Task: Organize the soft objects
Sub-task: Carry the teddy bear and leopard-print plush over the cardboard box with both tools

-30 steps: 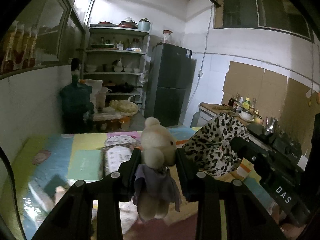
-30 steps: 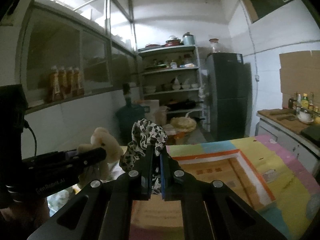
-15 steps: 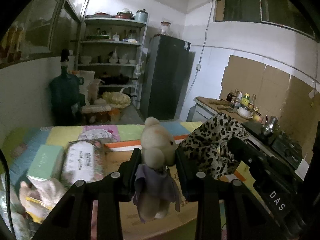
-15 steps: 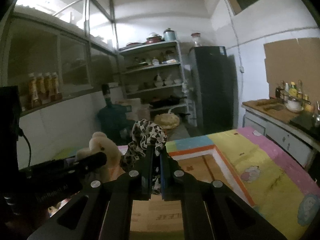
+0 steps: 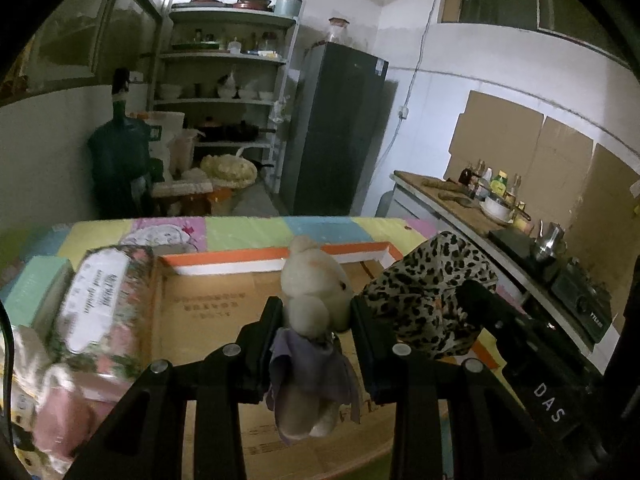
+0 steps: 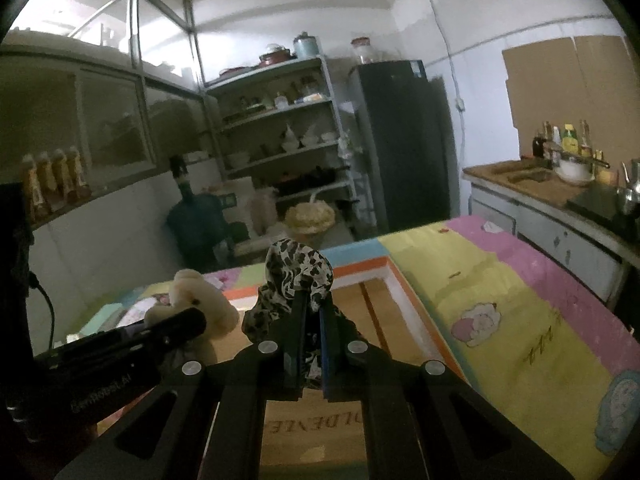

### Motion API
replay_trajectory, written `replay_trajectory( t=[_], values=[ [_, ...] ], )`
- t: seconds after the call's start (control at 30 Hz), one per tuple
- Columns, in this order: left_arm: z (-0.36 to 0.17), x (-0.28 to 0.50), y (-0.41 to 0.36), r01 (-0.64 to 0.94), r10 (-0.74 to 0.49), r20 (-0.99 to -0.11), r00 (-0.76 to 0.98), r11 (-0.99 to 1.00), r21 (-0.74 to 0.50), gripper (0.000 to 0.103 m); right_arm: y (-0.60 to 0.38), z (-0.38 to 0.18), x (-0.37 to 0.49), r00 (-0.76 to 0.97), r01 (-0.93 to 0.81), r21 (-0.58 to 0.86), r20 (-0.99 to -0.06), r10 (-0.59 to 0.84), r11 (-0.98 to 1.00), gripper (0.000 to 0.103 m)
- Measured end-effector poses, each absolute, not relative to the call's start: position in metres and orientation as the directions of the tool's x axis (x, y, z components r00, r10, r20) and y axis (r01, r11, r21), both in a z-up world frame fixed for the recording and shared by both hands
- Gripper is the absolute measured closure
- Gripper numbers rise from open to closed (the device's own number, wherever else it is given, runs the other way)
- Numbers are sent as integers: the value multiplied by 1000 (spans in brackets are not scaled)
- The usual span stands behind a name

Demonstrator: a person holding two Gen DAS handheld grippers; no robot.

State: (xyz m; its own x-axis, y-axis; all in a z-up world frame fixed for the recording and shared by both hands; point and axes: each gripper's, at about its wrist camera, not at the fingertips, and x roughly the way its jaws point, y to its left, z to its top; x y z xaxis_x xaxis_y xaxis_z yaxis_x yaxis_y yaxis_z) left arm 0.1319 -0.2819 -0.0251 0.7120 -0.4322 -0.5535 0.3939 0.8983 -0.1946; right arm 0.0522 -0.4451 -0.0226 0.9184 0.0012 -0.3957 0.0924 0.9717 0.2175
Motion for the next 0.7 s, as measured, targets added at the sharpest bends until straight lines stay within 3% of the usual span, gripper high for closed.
replay_trajectory(
  t=[0.7],
  values=[
    [-56,147,-319,372,-385,-607,695,915,-155,68,-481,-55,76,866,124,271,-499,29,955,98]
  ],
)
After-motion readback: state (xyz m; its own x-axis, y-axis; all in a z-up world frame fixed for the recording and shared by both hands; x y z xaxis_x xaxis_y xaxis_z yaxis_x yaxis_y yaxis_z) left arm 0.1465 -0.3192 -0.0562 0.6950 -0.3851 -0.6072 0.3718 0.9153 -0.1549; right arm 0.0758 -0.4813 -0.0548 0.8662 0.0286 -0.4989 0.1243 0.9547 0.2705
